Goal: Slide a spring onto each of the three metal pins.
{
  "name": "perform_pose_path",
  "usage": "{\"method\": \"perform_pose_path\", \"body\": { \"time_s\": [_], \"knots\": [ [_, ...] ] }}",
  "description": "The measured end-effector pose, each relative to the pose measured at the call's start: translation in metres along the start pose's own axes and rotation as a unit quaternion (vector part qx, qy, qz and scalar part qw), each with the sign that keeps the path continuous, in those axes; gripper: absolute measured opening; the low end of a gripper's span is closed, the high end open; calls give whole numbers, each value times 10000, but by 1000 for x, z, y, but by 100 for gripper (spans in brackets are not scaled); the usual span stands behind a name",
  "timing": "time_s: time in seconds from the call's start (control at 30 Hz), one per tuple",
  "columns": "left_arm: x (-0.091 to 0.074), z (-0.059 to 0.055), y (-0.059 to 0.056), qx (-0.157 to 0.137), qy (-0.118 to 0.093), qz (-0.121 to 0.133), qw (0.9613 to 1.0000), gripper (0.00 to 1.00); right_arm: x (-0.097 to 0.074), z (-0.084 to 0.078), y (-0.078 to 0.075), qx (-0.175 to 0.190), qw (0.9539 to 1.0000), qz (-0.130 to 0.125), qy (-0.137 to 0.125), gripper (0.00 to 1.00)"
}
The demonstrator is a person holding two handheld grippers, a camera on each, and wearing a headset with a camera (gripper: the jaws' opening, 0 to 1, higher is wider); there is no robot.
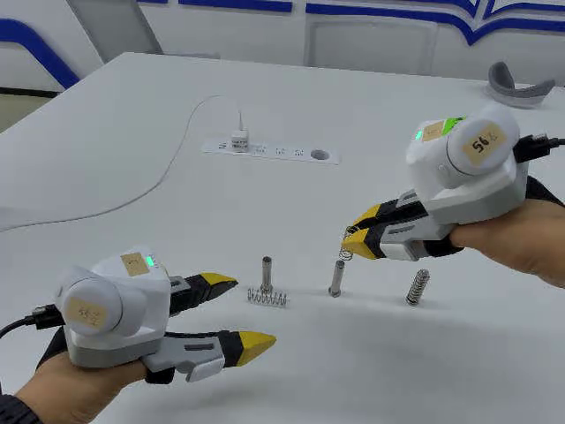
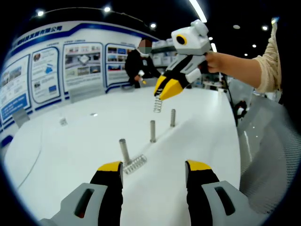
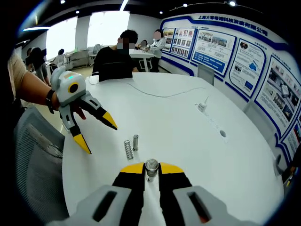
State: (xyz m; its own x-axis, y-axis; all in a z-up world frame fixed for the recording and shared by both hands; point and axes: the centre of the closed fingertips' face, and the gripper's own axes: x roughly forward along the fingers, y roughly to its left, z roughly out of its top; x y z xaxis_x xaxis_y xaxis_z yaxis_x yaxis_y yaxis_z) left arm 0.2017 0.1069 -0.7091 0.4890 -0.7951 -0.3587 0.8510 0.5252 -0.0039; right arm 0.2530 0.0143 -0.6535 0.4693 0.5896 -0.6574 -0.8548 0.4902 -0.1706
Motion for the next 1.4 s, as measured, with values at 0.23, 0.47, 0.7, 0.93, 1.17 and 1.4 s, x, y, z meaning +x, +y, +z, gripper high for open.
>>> {"method": "perform_pose_path", "body": {
  "time_s": [0.23,0.47,0.7,0.93,1.17,1.4],
  "knots": [
    [-1,-1,2,-43,20,49,10000,57,8,-5,-5,145,9999,-4,49,12],
    [-2,-2,4,-76,14,78,9999,58,15,-12,-8,251,9996,6,121,12],
    [-2,-3,5,-105,22,86,9999,58,18,-14,-9,307,9994,26,142,12],
    [-2,-3,6,-111,19,88,9999,58,21,-14,-8,316,9994,49,161,12],
    [-2,-4,6,-114,26,81,9999,58,22,-13,-8,388,9992,66,116,12],
    [-1,-4,5,-104,32,66,9999,57,21,-13,-8,471,9988,93,110,12]
  ]
}}
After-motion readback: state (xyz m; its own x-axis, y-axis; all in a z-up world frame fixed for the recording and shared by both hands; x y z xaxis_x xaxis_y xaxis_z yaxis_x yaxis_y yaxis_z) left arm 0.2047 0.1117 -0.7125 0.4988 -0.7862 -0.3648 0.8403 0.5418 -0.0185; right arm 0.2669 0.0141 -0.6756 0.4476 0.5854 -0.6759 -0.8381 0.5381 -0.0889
